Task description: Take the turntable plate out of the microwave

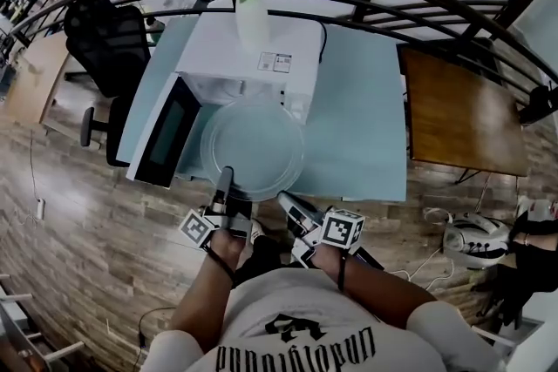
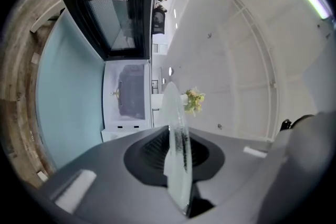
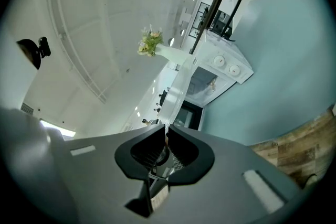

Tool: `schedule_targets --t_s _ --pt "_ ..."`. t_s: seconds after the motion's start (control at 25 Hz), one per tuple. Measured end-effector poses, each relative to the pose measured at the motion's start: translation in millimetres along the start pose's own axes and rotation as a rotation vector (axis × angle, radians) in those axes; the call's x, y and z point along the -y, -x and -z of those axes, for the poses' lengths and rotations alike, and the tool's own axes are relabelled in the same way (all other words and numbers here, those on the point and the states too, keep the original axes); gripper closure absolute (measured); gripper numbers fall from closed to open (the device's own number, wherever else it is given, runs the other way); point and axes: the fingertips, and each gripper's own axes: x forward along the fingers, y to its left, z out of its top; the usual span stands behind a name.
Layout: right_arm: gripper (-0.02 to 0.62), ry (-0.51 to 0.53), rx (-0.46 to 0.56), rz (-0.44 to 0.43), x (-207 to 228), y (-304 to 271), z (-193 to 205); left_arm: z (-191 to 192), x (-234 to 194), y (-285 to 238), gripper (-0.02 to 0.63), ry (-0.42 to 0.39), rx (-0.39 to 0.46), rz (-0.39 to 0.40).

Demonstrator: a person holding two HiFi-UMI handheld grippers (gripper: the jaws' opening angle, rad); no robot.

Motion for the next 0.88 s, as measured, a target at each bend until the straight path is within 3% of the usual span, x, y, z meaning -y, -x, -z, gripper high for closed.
schedule_targets --t_s 0.36,0.88 --pt "0.575 0.033 -0.030 -0.069 -34.3 47.1 13.4 31.7 40.0 39.6 0.522 -0.025 0.046 0.011" --pt "0.571 0.108 -0.033 -0.080 -78.6 80.0 55.5 41.0 79.6 92.5 0.522 -0.007 0.021 0.033"
